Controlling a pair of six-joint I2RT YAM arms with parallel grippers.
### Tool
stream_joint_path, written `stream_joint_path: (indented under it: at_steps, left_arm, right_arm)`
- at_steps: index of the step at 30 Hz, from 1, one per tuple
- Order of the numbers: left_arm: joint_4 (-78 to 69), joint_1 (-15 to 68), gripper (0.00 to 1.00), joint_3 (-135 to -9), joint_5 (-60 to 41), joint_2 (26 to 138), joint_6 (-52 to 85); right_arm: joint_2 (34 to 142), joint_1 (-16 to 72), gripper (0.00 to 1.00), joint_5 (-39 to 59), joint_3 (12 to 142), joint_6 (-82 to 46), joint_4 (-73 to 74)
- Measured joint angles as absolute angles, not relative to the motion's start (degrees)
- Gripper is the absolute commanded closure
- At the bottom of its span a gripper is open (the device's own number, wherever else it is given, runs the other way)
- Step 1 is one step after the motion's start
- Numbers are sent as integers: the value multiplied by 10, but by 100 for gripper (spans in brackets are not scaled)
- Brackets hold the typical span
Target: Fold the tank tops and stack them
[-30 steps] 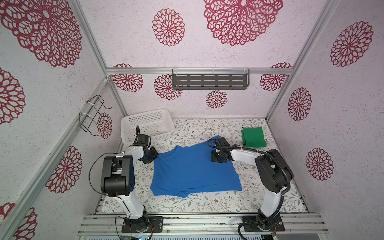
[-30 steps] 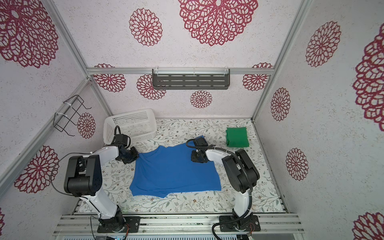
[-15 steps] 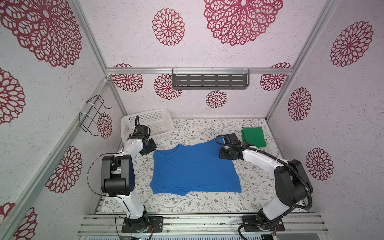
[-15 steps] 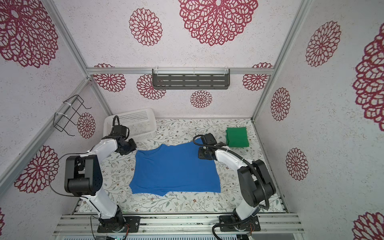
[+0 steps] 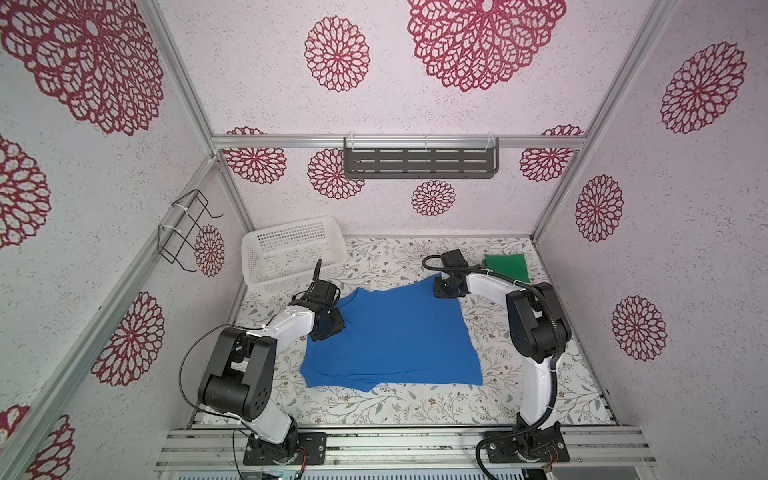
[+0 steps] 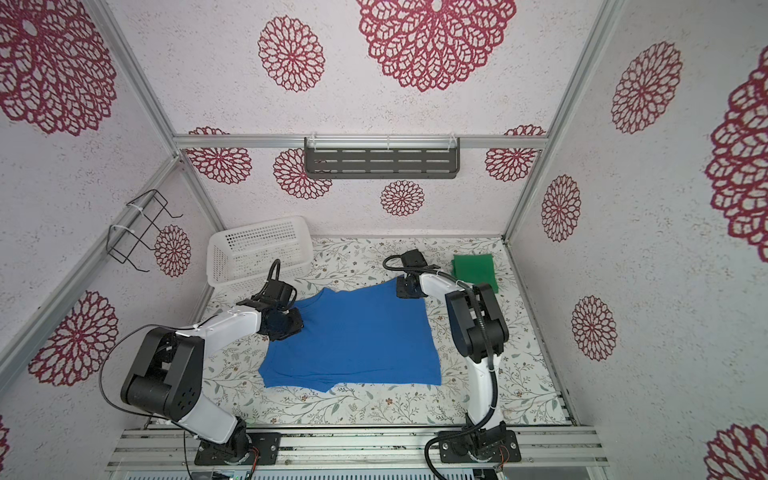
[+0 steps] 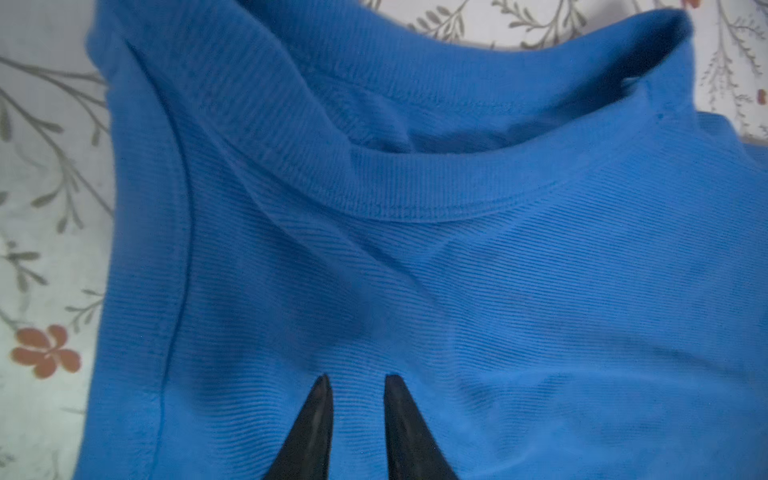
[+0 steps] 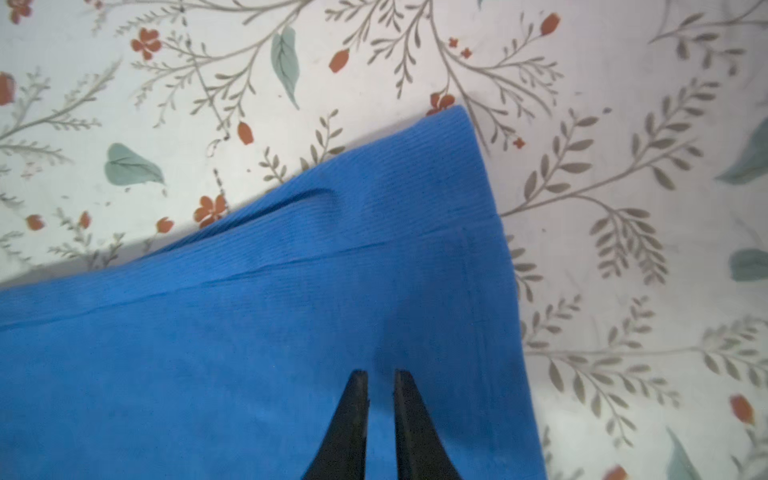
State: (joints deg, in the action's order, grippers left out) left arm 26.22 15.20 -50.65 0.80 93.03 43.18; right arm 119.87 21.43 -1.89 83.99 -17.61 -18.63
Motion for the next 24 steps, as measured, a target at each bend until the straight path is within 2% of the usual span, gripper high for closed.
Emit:
stream_joint_path:
  at_steps: [5, 14, 18, 20, 24]
  left_arm:
    - [245, 149, 78, -518, 22, 965, 432]
    - [250, 152, 78, -669, 58, 1097, 395]
    - [263, 148, 78, -713, 74, 1128, 370]
    - [269, 144, 77, -714, 85, 1128, 359]
    - [309, 134, 66, -714, 112, 1109, 334]
  right_arm:
    - [1212, 204, 86, -36, 853, -193, -174]
    - [1180, 123, 85, -37, 774, -243, -99]
    - [1159, 105, 80, -31, 751, -241, -104]
    - [1144, 104, 74, -29, 738, -239, -116]
    - [1072, 107, 66, -27, 713, -224, -174]
